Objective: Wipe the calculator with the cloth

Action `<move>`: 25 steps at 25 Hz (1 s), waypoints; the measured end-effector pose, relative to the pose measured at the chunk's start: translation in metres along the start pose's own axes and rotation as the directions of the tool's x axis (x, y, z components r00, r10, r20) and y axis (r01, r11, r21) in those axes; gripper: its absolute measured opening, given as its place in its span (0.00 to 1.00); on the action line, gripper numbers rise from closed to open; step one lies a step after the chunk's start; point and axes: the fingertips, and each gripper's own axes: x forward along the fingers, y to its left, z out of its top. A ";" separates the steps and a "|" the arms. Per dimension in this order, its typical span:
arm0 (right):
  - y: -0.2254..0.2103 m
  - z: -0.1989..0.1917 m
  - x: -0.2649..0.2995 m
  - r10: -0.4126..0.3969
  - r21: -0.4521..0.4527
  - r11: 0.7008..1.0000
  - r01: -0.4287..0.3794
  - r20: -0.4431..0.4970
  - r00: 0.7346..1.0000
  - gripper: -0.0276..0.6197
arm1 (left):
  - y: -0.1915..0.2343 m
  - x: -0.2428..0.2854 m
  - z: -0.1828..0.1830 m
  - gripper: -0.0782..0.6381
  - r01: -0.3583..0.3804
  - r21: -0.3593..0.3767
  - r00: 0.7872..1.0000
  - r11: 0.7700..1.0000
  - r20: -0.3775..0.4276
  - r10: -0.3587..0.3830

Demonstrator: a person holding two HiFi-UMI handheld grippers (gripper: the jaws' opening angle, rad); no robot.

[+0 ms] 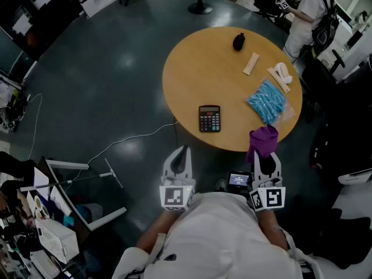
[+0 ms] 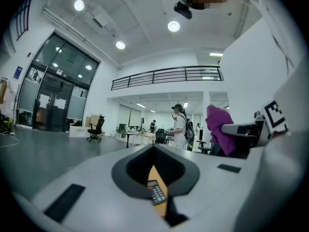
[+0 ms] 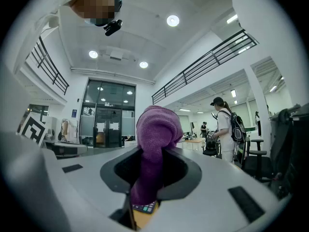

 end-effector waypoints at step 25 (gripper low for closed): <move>-0.032 -0.006 0.011 0.169 -0.011 0.986 -0.168 0.004 0.986 0.19 | -0.010 0.047 -0.048 0.12 -0.020 0.085 0.995 0.996 -0.092 0.028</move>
